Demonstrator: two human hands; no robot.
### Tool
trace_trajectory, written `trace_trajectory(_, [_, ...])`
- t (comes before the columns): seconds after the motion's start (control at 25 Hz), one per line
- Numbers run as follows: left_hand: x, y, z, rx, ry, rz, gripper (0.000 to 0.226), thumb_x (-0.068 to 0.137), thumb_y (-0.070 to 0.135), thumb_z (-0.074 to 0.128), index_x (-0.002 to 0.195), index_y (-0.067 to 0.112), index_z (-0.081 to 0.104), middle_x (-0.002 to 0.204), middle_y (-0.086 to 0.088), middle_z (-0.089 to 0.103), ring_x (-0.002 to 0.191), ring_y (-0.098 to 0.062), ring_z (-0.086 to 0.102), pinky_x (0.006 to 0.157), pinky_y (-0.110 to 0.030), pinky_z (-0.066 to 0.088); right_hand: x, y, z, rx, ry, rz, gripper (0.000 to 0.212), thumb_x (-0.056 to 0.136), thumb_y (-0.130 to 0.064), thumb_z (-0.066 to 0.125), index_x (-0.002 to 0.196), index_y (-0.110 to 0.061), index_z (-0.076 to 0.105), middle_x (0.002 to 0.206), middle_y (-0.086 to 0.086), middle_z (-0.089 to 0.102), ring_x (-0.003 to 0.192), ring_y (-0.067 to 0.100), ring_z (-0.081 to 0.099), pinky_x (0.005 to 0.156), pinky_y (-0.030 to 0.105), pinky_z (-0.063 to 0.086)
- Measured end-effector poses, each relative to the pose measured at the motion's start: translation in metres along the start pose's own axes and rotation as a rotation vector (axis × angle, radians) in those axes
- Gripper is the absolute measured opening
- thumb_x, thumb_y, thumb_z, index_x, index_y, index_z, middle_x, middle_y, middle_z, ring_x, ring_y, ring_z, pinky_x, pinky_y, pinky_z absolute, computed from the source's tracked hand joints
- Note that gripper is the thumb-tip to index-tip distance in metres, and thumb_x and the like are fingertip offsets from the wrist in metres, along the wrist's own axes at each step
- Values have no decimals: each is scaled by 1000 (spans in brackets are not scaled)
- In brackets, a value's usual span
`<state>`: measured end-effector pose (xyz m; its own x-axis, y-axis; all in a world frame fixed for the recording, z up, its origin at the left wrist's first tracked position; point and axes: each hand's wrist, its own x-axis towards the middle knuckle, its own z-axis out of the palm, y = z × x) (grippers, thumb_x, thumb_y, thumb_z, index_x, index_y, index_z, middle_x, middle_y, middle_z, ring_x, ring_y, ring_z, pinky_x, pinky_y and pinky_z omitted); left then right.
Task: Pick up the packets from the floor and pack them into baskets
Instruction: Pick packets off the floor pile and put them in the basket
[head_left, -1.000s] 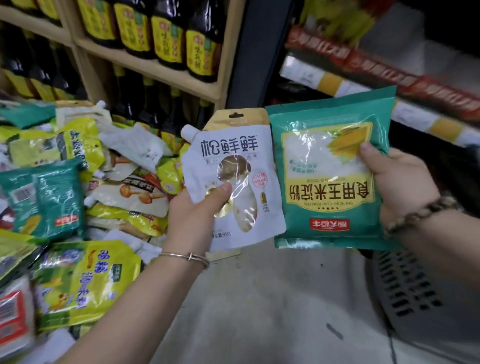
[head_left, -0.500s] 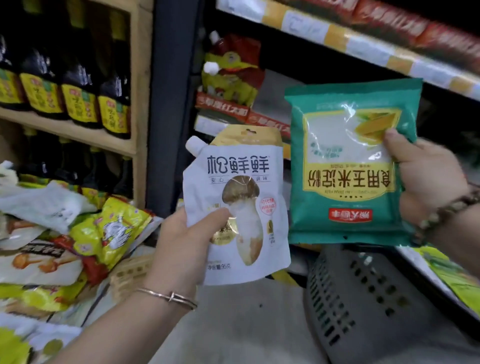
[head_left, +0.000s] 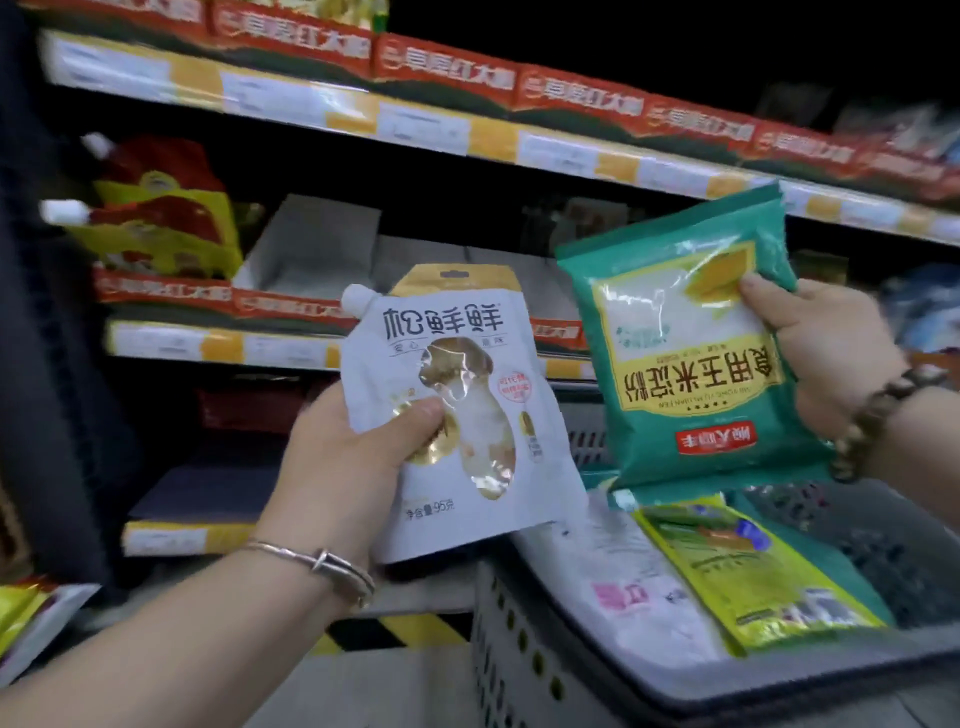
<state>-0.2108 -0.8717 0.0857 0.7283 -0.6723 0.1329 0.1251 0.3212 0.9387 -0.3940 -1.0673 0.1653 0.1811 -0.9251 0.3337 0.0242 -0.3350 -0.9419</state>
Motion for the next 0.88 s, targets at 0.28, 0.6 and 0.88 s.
trace_trajectory(0.28, [57,-51,117,451,-186,14,30,81,-13,58,77,16,56,81,-8,65,64,-10,62,52,-14,48,68,93,-66,-149,-86,364,16,90,-14,61,97,0,65,85,17,70,70,30,64,78,48,54])
trace_trajectory(0.6, [104,-115,147,1420,-179,-365,28,95,19,50,101,12,24,109,-11,56,120,-26,51,64,-23,34,109,185,-31,-830,-300,463,33,96,-26,49,77,0,56,90,14,62,76,27,56,63,29,39])
trace_trajectory(0.88, [85,-128,140,1585,-272,-138,78,91,43,48,149,18,2,156,-11,-10,145,-26,-3,117,-38,7,96,175,-38,-684,-483,473,49,94,-31,53,132,-6,36,119,13,56,94,23,62,79,36,54])
